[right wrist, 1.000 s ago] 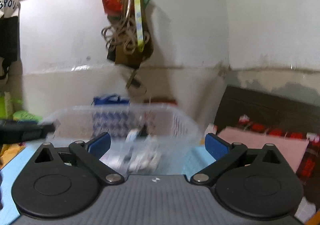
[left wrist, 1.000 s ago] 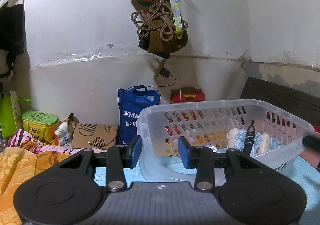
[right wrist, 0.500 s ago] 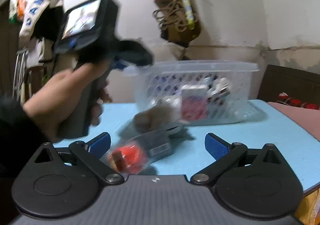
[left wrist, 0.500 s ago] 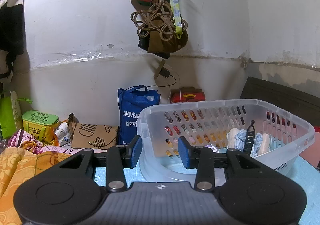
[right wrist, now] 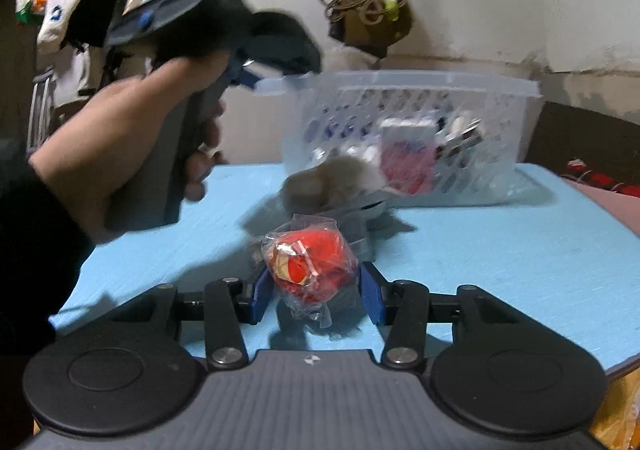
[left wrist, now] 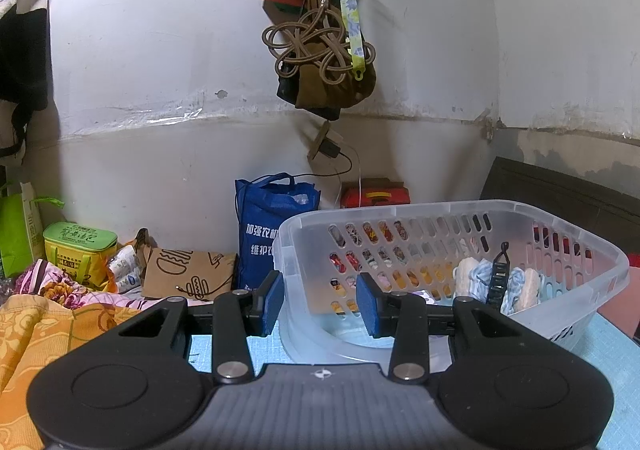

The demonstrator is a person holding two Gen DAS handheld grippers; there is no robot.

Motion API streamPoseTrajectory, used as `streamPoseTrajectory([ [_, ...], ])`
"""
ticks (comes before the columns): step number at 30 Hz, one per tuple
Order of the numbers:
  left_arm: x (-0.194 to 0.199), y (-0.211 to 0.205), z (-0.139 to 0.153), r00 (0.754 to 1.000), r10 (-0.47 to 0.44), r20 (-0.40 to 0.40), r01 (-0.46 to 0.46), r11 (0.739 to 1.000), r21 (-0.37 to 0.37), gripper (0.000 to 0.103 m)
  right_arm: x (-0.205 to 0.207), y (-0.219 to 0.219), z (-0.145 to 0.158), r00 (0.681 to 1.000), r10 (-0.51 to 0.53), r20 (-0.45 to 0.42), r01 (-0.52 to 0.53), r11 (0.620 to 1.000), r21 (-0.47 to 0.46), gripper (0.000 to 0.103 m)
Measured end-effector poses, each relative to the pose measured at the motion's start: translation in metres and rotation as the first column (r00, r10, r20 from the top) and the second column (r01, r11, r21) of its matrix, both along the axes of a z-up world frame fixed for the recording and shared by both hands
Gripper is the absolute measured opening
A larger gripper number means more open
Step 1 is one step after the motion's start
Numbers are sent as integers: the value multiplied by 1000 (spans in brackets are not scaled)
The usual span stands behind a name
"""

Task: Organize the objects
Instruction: 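Carry the bagged red ball into the basket and release it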

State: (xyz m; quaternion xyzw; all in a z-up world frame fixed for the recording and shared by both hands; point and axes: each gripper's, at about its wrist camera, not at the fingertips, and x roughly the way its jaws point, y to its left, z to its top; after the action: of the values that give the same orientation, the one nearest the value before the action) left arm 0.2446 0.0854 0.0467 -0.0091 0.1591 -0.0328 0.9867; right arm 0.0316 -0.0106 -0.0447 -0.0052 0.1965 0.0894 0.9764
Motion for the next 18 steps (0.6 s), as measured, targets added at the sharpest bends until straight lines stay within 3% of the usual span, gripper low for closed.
streamPoseTrajectory([
  [12,1,0,0,1000,-1,-2,1,1000,2,44,18,-45,23,988,-154,31,154,988,-4,50],
  [18,1,0,0,1000,-1,-2,1,1000,2,44,25,-74,61,971,-203,127,202,979,21,50],
])
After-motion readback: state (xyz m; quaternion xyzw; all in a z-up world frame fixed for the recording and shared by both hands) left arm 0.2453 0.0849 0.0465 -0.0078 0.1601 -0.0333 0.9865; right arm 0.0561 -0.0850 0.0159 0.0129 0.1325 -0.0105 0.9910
